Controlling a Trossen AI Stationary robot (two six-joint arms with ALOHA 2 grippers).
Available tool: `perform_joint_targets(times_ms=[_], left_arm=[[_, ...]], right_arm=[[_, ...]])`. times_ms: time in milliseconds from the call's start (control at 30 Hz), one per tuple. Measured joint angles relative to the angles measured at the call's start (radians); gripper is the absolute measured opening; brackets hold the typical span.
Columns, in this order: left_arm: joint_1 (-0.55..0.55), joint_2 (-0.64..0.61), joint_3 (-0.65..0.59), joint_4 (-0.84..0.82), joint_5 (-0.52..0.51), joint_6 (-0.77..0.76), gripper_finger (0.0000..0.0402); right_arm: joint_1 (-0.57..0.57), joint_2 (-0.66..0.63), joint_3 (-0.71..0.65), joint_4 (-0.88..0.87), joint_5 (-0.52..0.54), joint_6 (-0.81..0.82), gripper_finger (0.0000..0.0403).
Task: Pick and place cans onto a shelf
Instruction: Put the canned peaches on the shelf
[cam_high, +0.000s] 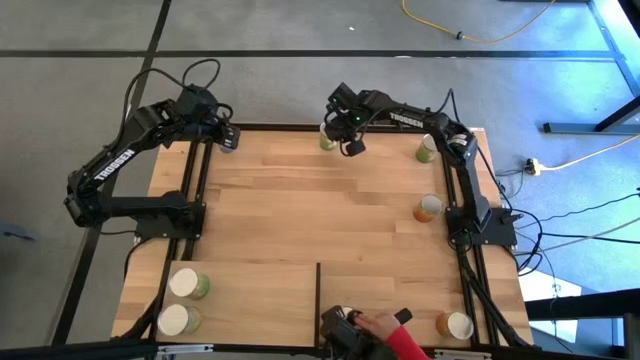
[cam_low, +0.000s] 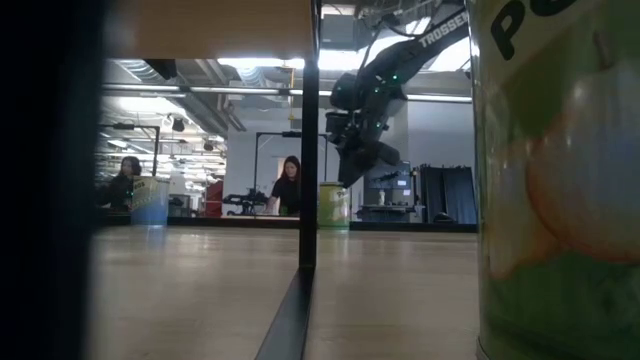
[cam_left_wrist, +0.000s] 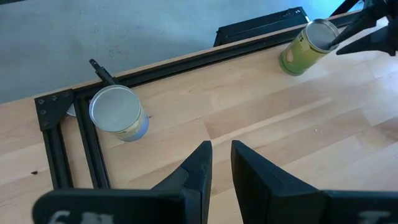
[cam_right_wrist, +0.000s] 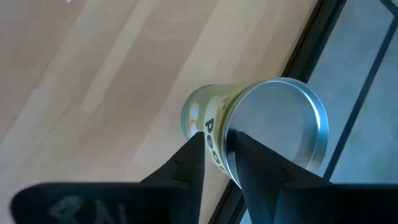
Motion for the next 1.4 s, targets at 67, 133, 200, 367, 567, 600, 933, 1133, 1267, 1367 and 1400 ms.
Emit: perform_joint_targets(times_ms=[67, 133, 200, 367, 567, 600, 933, 1133, 1267, 1367, 1400], left_arm=[[0.0, 0.0, 0.0, 0.0, 0.0, 0.0, 0.0053], [0.0, 0.0, 0.0, 0.0, 0.0, 0.001, 0.0053], [0.0, 0.0, 0.0, 0.0, 0.0, 0.001, 0.0053], [0.0, 0.0, 0.0, 0.0, 0.0, 0.001, 0.0053], [0.0, 0.0, 0.0, 0.0, 0.0, 0.002, 0.0053], [0.0, 0.0, 0.0, 0.0, 0.0, 0.002, 0.0053], [0.0, 0.0, 0.0, 0.0, 0.0, 0.013, 0.0053], [0.0, 0.0, 0.0, 0.0, 0.0, 0.036, 0.0053], [0.0, 0.0, 0.0, 0.0, 0.0, 0.037, 0.0053], [0.0, 0.0, 0.0, 0.0, 0.0, 0.037, 0.0053], [0.0, 0.0, 0.0, 0.0, 0.0, 0.037, 0.0053]], right_arm=[[0.0, 0.002, -0.001, 0.022, 0.007, 0.016, 0.0073], [0.0, 0.002, -0.001, 0.034, 0.028, 0.039, 0.0047], [0.002, 0.003, -0.001, 0.036, 0.042, 0.049, 0.0018], [0.001, 0.004, -0.002, 0.031, 0.04, 0.1, 0.0007], [0.01, 0.006, 0.025, -0.03, 0.042, 0.128, 0.0002], [0.014, 0.007, 0.036, -0.051, 0.045, 0.132, 0.0002], [0.025, 0.013, 0.217, -0.278, 0.052, 0.179, 0.0001], [0.053, 0.012, 0.333, -0.382, 0.05, 0.207, 0.0], [0.093, 0.012, 0.428, -0.443, 0.102, 0.237, 0.0], [0.141, 0.01, 0.495, -0.47, 0.158, 0.27, 0.0], [0.159, 0.01, 0.52, -0.491, 0.159, 0.28, 0.0]])
